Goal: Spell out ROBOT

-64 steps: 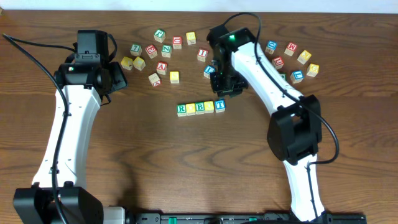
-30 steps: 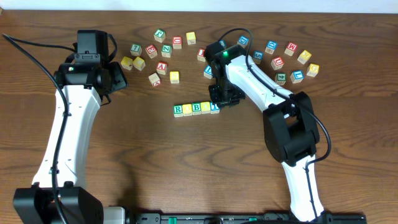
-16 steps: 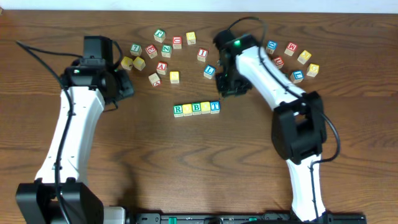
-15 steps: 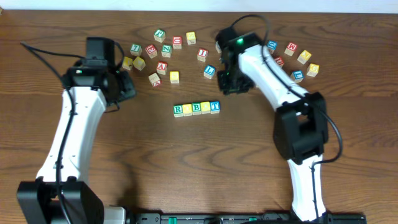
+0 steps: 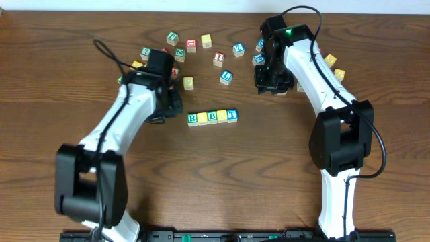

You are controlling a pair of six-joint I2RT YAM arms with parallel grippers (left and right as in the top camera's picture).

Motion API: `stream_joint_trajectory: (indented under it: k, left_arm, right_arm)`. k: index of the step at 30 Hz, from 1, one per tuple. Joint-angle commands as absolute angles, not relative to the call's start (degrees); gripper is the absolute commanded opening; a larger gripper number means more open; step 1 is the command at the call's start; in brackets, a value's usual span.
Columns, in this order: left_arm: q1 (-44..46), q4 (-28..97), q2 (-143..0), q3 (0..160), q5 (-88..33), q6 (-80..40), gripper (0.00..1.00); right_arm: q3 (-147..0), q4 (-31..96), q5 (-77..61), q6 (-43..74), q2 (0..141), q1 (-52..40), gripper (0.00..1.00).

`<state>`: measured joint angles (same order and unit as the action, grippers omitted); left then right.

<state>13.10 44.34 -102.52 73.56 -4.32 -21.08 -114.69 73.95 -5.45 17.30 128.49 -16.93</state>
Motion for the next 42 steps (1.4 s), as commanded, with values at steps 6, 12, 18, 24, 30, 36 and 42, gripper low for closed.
stream_joint_trajectory:
  k: [6, 12, 18, 24, 30, 36, 42]
  left_arm:
    - [13.5, 41.28, -105.62, 72.97, -4.16, -21.74, 0.08]
    - [14.61, 40.73, -107.53, 72.97, -4.58, -21.69, 0.08]
    - [16.62, 38.39, -109.12, 72.97, -4.78, -19.75, 0.08]
    - [17.21, 37.91, -111.59, 72.97, -4.75, -19.57, 0.08]
    - [17.23, 37.8, -111.59, 72.97, -4.75, -19.51, 0.07]
    - [17.41, 37.34, -111.57, 72.97, -7.9, -15.31, 0.07]
    - [18.48, 37.1, -111.57, 72.97, -9.45, -13.23, 0.07]
  right_arm:
    - [-115.48, 74.35, -6.17, 16.62, 127.24, -16.97, 0.38]
    - [-115.48, 74.35, -6.15, 16.6, 127.24, -16.95, 0.39]
    - [-115.48, 74.37, -6.15, 16.6, 127.24, -16.97, 0.39]
    - [-115.48, 74.61, -5.96, 16.14, 127.24, -16.95, 0.39]
    - [-115.48, 74.63, -5.98, 15.73, 127.24, -16.97, 0.4]
    - [-115.48, 74.63, -5.96, 15.64, 127.24, -16.95, 0.4]
    - [-115.48, 74.7, -5.98, 15.57, 127.24, -16.97, 0.41]
